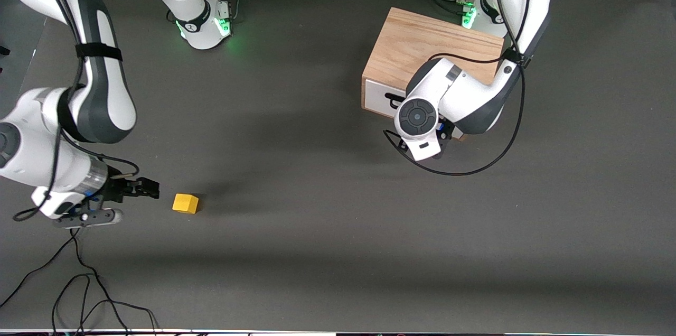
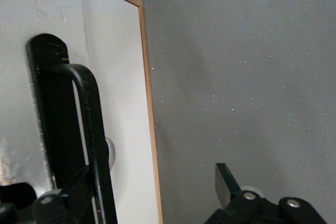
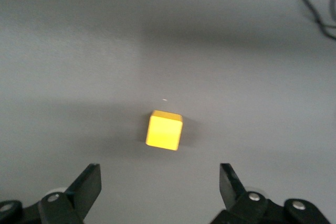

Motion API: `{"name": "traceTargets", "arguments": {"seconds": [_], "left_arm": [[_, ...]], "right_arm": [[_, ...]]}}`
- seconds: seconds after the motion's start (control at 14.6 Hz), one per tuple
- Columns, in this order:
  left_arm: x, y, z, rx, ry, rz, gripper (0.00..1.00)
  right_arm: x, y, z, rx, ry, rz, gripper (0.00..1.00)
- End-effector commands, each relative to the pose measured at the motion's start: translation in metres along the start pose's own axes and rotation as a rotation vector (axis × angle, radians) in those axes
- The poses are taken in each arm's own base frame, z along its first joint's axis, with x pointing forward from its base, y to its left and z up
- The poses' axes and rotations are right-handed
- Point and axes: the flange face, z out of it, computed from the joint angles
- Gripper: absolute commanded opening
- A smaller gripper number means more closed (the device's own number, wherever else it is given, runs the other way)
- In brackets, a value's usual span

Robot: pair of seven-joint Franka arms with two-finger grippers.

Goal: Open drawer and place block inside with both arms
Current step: 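Pull the drawer open with the left gripper while the right gripper reaches the cube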

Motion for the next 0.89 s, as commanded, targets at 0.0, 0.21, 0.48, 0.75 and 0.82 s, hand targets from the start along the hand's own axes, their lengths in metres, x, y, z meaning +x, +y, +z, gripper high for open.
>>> {"name": "traceTargets", "arguments": {"seconds": [0.0, 0.21, 0.48, 0.75, 0.82], "left_arm": [[-0.001, 0.026, -0.001, -0.049, 0.0, -0.011, 1.0], [-0.003, 0.042, -0.005, -0.102, 0.004, 0.002, 1.0], [-0.009, 0.068, -0.011, -0.145, -0.001, 0.013, 1.0], [-0.015, 0.08, -0.022, -0.211, -0.023, 0.016, 1.0], [-0.015, 0.082, -0.025, -0.228, -0.027, 0.014, 1.0]], "right_arm": [[-0.004, 0.002, 0.027, 0.035, 0.024, 0.023, 1.0], [-0.006, 0.006, 0.057, 0.019, 0.041, 0.043, 1.0], [-0.008, 0.009, 0.116, 0.071, 0.046, 0.132, 1.0], [-0.019, 0.003, 0.155, 0.061, 0.027, 0.135, 1.0], [-0.025, 0.003, 0.163, 0.052, 0.036, 0.134, 1.0]]}}
